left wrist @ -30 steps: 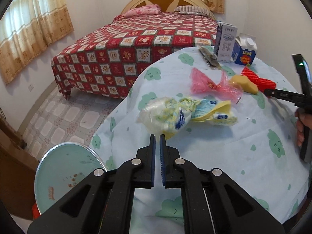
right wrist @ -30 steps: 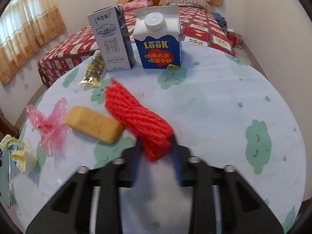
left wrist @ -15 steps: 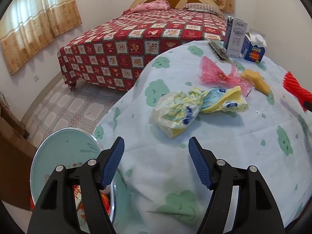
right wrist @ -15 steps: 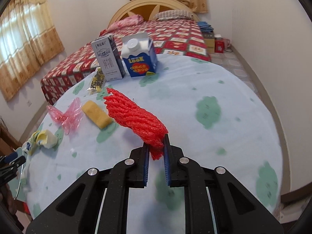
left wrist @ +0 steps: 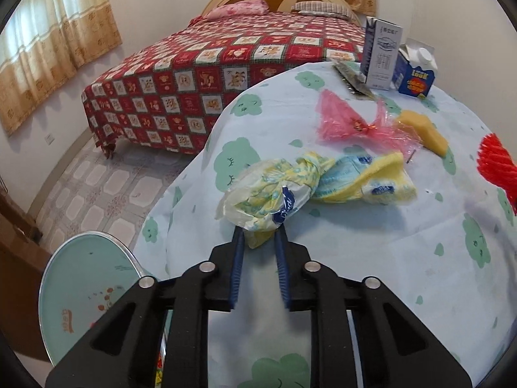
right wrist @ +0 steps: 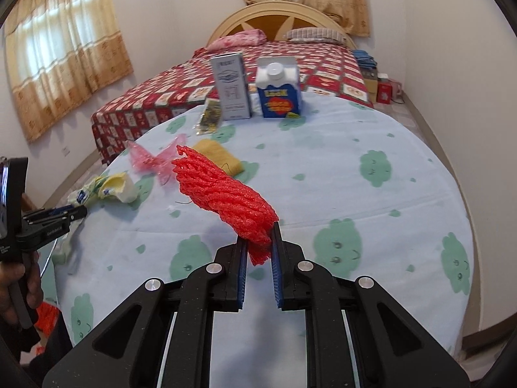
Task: Collect trash
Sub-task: 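Grasp the yellow-white wrapper with the left tool while the right tool grasps the red mesh net, then carry the yellow-white wrapper with the left tool and red net with the right tool over the bin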
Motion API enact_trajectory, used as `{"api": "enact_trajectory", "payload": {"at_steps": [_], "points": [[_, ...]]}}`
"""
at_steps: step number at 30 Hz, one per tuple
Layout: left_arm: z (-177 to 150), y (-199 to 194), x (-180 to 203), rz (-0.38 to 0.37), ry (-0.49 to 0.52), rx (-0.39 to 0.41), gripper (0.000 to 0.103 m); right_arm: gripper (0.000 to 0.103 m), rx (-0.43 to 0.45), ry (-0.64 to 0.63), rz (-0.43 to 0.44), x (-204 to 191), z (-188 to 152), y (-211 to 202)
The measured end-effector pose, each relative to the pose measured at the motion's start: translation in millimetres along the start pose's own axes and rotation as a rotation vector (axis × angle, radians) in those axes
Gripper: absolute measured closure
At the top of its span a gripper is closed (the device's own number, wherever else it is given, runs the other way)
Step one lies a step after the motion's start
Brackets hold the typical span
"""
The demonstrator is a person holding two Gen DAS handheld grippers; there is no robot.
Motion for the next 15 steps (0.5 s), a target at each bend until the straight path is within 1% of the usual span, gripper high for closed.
{"api": "enact_trajectory", "payload": {"at_steps": [6, 8, 15], "points": [[-2, -16, -12, 0.007, -0.020, 0.019, 0.086, 0.089, 0.002, -0.015, 0.017, -17, -2, -1], [-5, -28, -24, 0.036, -0.029, 0.031, 0.086, 0.089, 0.010, -0.028, 0.028, -25, 1, -3], [-18, -56, -61, 0.090, -0.061, 0.054, 0.086, 0.089, 0.033, -0.079, 0.055, -57, 11, -3]]}}
Point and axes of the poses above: each gripper's, at about its wrist camera, not at the fingertips, and y roughly the way its jaws point, x to its right, z to its top, the point moved 10 cm from there along y, roughly the way its jaws point, and after that the axes turned 9 degrees about -x, right-handed, at the moved point
